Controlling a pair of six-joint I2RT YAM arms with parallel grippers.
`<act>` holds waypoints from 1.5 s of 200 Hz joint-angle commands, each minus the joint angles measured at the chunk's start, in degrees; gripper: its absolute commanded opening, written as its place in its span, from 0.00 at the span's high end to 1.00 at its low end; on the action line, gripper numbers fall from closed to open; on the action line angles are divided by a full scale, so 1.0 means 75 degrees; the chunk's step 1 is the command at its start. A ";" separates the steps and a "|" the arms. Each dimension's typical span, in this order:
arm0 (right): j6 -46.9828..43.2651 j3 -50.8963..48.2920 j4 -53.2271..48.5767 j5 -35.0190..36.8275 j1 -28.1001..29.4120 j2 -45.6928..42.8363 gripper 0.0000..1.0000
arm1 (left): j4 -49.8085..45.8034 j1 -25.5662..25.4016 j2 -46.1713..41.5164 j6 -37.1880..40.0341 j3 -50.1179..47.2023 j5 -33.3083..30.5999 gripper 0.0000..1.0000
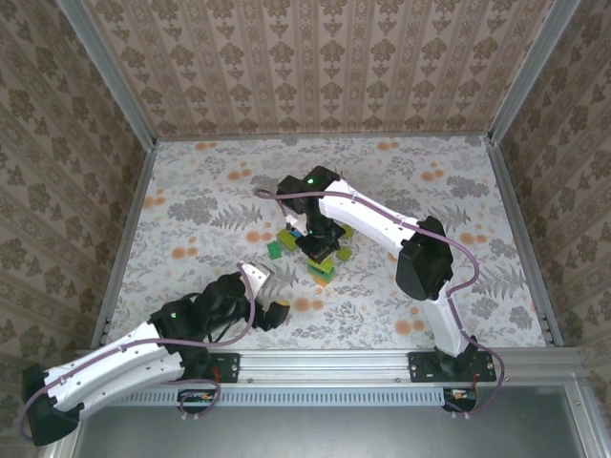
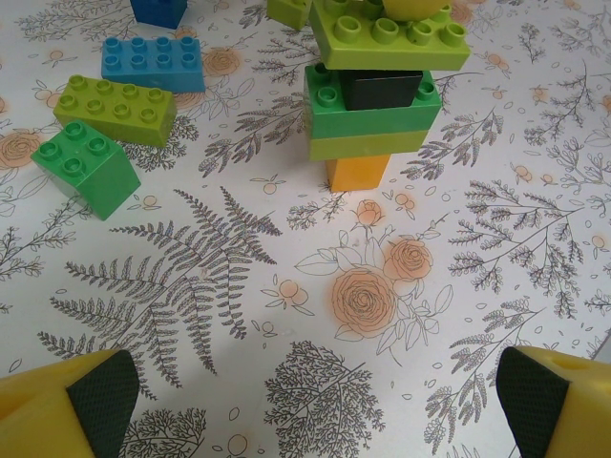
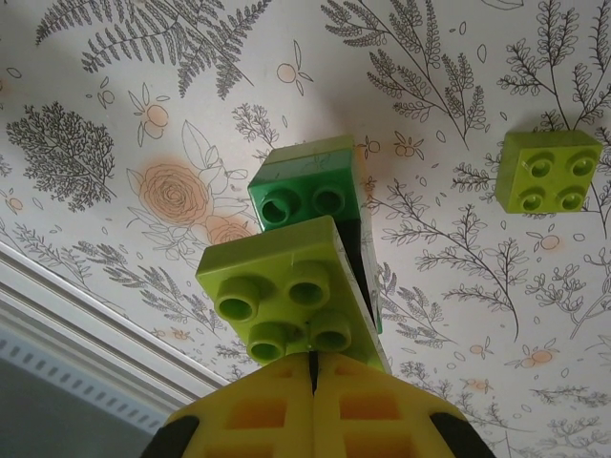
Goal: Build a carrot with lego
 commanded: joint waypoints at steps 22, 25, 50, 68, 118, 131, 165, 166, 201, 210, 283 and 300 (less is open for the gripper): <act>-0.0031 0.0240 -0.0252 -0.0081 0.0010 0.0183 1.00 | 0.0122 -0.0074 -0.0050 0.0144 -0.0050 0.0031 0.00; -0.0031 0.0242 -0.0254 -0.0081 0.0004 0.0174 1.00 | 0.0115 -0.0072 -0.0050 0.0153 -0.0053 0.0035 0.00; -0.0041 0.0261 -0.0293 -0.0070 -0.0002 0.0110 1.00 | 0.0122 -0.0069 -0.0050 0.0152 -0.0050 0.0035 0.00; -0.0042 0.0271 -0.0285 -0.0075 0.0007 0.0048 1.00 | 0.0113 -0.0082 -0.0050 0.0151 -0.0053 0.0034 0.00; -0.0043 0.0124 -0.0212 -0.0073 0.0008 0.0080 1.00 | 0.0119 -0.0082 -0.0043 0.0146 -0.0053 0.0046 0.00; -0.0042 0.0052 -0.0164 -0.0047 0.0001 0.0074 1.00 | 0.0115 -0.0071 -0.0050 0.0151 -0.0053 0.0052 0.00; -0.0066 -0.0011 -0.0171 0.0079 -0.0004 0.0136 1.00 | 0.0125 -0.0076 -0.0050 0.0150 -0.0052 0.0041 0.00; -0.0072 -0.0010 -0.0173 0.0087 -0.0010 0.0137 1.00 | 0.0124 -0.0073 -0.0050 0.0147 -0.0058 0.0041 0.00; -0.0102 -0.0089 -0.0205 0.0292 -0.0017 0.0137 1.00 | 0.0121 -0.0076 -0.0050 0.0145 -0.0052 0.0030 0.00; -0.0112 -0.0135 -0.0221 0.0337 -0.0016 0.0149 1.00 | 0.0118 -0.0075 -0.0050 0.0152 -0.0044 0.0026 0.00; -0.0133 -0.0454 -0.0135 0.0387 -0.0016 0.0091 1.00 | 0.0120 -0.0073 -0.0037 0.0147 -0.0052 0.0015 0.00; -0.0136 -0.0511 -0.0134 0.0419 -0.0022 0.0073 1.00 | 0.0120 -0.0068 -0.0028 0.0145 -0.0053 0.0012 0.00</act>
